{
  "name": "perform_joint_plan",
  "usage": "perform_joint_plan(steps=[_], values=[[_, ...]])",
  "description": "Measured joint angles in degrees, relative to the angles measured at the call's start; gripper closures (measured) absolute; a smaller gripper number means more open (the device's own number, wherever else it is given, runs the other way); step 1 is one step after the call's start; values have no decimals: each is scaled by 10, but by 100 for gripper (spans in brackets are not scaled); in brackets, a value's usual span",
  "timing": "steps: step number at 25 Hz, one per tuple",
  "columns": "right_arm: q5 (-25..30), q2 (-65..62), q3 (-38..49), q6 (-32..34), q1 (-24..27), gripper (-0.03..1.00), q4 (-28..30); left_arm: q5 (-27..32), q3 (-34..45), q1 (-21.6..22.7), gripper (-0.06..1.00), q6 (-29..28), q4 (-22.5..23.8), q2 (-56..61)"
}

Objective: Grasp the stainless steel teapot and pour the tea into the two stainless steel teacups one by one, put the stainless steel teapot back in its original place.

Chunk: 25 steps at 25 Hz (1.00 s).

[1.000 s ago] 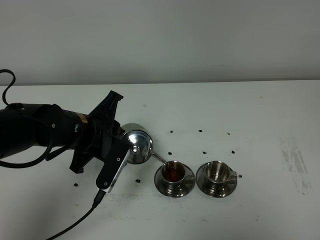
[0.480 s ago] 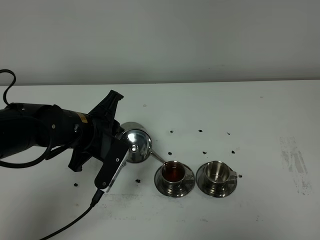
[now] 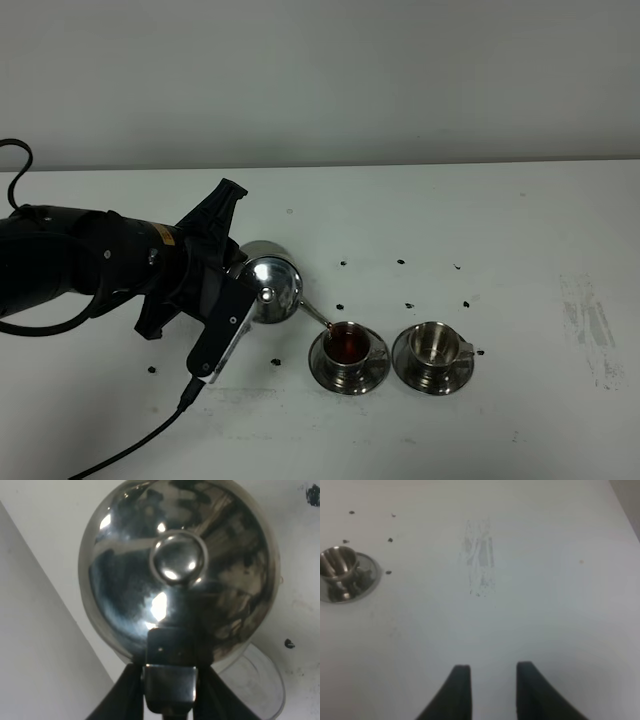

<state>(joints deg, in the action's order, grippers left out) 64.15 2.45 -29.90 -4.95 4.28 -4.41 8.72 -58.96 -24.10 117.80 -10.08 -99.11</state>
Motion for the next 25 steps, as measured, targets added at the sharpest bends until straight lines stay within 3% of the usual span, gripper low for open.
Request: perform_joint_plan(steps=[16, 25], values=[[0, 0, 0, 0, 0, 74, 0, -2, 0, -3, 73, 0, 5, 0], [0, 0, 0, 0, 0, 74, 0, -2, 0, -3, 73, -23, -28, 0]])
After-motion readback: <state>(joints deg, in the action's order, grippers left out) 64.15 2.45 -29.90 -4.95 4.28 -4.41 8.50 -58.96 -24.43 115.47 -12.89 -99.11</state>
